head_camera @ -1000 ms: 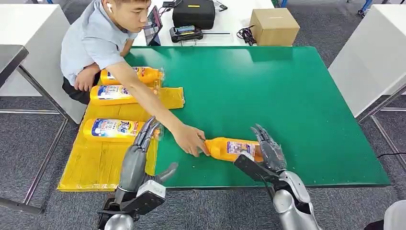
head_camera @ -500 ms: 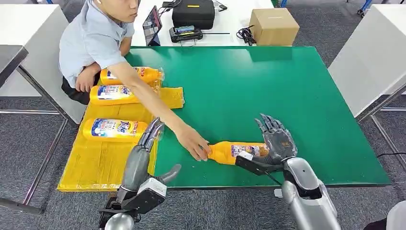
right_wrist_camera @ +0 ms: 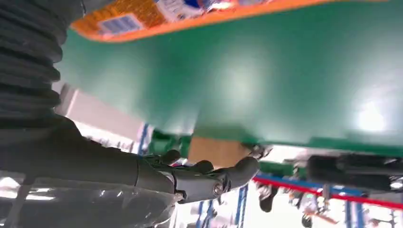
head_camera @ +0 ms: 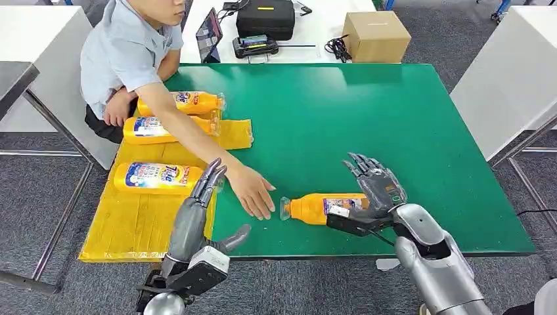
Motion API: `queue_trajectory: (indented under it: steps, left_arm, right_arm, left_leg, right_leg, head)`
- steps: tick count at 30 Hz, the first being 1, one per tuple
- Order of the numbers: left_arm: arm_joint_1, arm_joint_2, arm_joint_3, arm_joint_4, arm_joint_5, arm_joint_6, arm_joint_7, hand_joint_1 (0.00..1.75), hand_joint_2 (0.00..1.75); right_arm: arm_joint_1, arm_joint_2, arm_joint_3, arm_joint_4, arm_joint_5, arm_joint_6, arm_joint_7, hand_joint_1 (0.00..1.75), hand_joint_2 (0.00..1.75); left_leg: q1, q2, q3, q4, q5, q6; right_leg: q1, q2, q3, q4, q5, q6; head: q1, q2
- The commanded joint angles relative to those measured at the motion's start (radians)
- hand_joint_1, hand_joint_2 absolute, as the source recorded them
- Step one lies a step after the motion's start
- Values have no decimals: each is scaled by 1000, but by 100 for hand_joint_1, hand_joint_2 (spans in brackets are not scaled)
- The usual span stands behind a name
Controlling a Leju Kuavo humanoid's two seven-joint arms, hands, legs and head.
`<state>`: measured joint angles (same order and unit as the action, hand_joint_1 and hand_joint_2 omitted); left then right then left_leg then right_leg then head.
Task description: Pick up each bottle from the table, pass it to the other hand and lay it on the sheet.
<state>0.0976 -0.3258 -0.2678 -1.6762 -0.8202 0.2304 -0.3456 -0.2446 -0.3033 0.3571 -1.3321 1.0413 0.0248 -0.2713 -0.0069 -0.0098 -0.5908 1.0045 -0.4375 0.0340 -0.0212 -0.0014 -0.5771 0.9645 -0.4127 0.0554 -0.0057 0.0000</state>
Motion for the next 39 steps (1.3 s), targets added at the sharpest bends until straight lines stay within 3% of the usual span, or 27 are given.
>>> queue_trajectory:
  steps: [1, 6, 12, 15, 21, 26, 34, 39]
  left_arm:
    - [-2, 9, -50, -17, -2, -6, 5, 0, 175]
    - [-2, 9, -50, -17, -2, -6, 5, 0, 175]
    - [-18, 11, -43, 4, -4, 2, 3, 0, 175]
    - [-27, 8, -39, 17, -11, 13, 0, 0, 175]
    - [-28, 11, -52, 8, -7, 12, -5, 0, 175]
    - [-26, 14, -61, -12, -4, 8, 2, 0, 175]
    - [-8, 14, -42, -21, 39, -19, 5, 0, 175]
    - [-4, 12, -36, -27, 35, -14, 5, 0, 175]
  right_arm:
    - [-16, -51, 79, 2, -39, 22, -10, 0, 175]
    - [-16, -51, 79, 2, -39, 22, -10, 0, 175]
    - [-13, -27, 83, -68, -331, 147, -59, 0, 175]
    - [-43, 17, 131, -77, -355, 157, -44, 0, 175]
    - [-84, -17, 198, -86, -413, 171, -40, 0, 175]
    - [-129, 20, 228, -53, -431, 163, -40, 0, 175]
    - [-129, -135, 269, -78, -393, 171, -1, 0, 175]
    - [-111, -157, 274, -100, -378, 166, 14, 0, 175]
  left_leg:
    - [1, 1, 2, 0, -1, -2]
    - [1, 1, 3, 1, -2, -2]
    - [1, 0, 3, 0, -1, -2]
    - [1, 5, 4, 0, -2, -2]
    - [1, 3, 2, 1, -1, -2]
    - [1, 4, 2, 1, -1, -2]
    - [2, 0, 4, 3, -3, -3]
    - [1, -1, 3, 2, -2, -2]
  right_leg:
    - [1, 0, 2, 0, -1, -2]
    - [2, 0, 3, 0, -1, -3]
    - [1, 0, 3, 0, -1, -2]
    - [1, 4, 2, 0, 0, -3]
    - [1, 2, 1, 0, 0, -2]
    - [1, 4, 1, 1, 0, -2]
    - [2, -1, 5, 2, -3, -4]
    - [1, -2, 4, 0, -2, -2]
  head:
    - [0, 0]
    - [0, 0]
    - [0, 0]
    - [0, 0]
    - [0, 0]
    - [0, 0]
    - [0, 0]
    - [0, 0]
